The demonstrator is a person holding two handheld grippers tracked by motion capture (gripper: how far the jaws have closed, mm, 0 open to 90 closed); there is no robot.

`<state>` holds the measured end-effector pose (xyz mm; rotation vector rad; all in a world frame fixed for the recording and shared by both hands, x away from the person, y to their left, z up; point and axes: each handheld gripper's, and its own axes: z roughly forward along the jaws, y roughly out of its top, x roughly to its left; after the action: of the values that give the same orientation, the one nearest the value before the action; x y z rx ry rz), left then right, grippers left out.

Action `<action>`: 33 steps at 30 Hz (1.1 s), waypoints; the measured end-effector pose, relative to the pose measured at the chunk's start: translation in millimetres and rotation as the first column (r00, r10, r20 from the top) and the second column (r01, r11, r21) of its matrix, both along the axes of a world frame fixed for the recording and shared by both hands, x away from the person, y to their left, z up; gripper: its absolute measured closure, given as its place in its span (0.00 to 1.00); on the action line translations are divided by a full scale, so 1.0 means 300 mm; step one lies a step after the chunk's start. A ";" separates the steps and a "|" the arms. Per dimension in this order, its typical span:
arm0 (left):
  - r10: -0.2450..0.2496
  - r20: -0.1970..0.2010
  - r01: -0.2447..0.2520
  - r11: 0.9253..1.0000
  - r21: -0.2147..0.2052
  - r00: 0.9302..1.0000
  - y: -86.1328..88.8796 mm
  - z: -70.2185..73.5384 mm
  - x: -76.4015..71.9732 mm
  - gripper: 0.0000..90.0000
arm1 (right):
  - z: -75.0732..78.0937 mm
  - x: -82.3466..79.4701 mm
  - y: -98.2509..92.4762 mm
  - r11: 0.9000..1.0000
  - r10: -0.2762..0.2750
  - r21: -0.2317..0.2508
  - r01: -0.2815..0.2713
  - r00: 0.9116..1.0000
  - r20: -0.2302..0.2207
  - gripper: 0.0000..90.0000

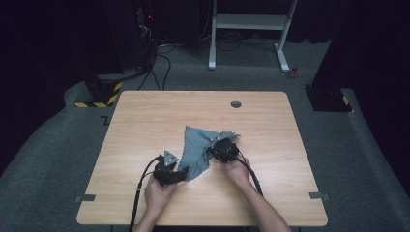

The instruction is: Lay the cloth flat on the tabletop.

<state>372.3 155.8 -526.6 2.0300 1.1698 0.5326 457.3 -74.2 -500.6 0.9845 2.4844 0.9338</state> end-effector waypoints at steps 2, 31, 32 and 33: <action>-0.001 0.000 0.001 1.000 0.001 1.000 0.000 0.000 0.000 0.41 | 0.001 0.023 0.009 1.000 -0.014 -0.015 0.014 1.000 0.004 0.94; -0.003 0.000 0.003 1.000 0.002 1.000 0.000 0.000 0.000 0.41 | -0.025 0.043 0.125 1.000 -0.003 0.025 0.004 1.000 -0.014 0.82; -0.003 -0.001 0.003 1.000 0.003 1.000 0.000 0.000 0.000 0.41 | -0.031 0.044 0.130 1.000 -0.007 0.018 0.007 1.000 -0.020 0.86; -0.003 -0.001 0.003 1.000 0.002 1.000 0.000 0.000 0.000 0.41 | -0.035 0.044 0.133 1.000 -0.008 0.014 0.008 1.000 -0.026 0.90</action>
<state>372.2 155.9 -526.6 2.0332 1.1671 0.5315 470.4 -34.4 -511.1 1.0170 2.4967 0.9425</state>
